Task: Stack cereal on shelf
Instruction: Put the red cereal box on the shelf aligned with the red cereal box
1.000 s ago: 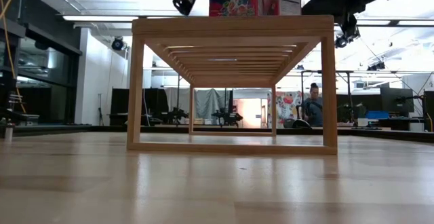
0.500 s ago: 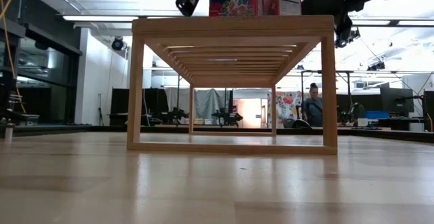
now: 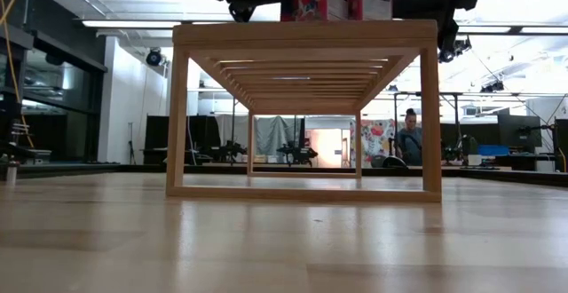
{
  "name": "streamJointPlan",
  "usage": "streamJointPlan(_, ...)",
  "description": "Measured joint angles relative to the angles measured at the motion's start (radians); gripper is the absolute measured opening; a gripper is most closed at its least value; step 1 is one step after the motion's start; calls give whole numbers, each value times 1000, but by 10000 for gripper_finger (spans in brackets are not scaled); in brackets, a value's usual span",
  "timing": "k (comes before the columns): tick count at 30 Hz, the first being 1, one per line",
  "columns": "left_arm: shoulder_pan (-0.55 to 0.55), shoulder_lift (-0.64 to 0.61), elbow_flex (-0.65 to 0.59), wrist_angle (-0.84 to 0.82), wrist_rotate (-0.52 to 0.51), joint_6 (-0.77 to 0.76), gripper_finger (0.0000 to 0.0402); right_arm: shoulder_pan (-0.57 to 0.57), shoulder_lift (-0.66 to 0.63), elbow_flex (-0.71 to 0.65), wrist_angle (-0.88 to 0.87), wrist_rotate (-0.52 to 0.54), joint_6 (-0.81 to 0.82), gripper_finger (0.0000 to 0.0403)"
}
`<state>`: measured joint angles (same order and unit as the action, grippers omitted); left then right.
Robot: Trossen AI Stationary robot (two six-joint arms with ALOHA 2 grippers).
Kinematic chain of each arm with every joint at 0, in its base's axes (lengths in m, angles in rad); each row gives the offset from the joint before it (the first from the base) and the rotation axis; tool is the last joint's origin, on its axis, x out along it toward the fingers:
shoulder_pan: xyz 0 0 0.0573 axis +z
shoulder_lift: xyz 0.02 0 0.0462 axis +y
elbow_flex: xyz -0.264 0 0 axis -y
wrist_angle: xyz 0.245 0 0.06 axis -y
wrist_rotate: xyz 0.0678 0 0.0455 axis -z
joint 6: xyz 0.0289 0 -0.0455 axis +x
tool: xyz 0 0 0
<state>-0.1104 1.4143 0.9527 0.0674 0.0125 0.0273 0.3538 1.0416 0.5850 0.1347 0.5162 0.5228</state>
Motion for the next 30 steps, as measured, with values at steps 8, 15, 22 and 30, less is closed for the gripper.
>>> streamJointPlan(8,10,0,0,0,-95,14,0,0,8,0,-2,-45,15,0)
streamJointPlan(15,37,11,0,14,-96,14,0,0,37,0,18,-65,19,0)
streamJointPlan(22,39,13,0,14,-96,11,0,0,46,0,60,-65,17,0)
streamJointPlan(30,39,13,-5,43,-96,18,0,0,36,0,54,-82,-2,0)
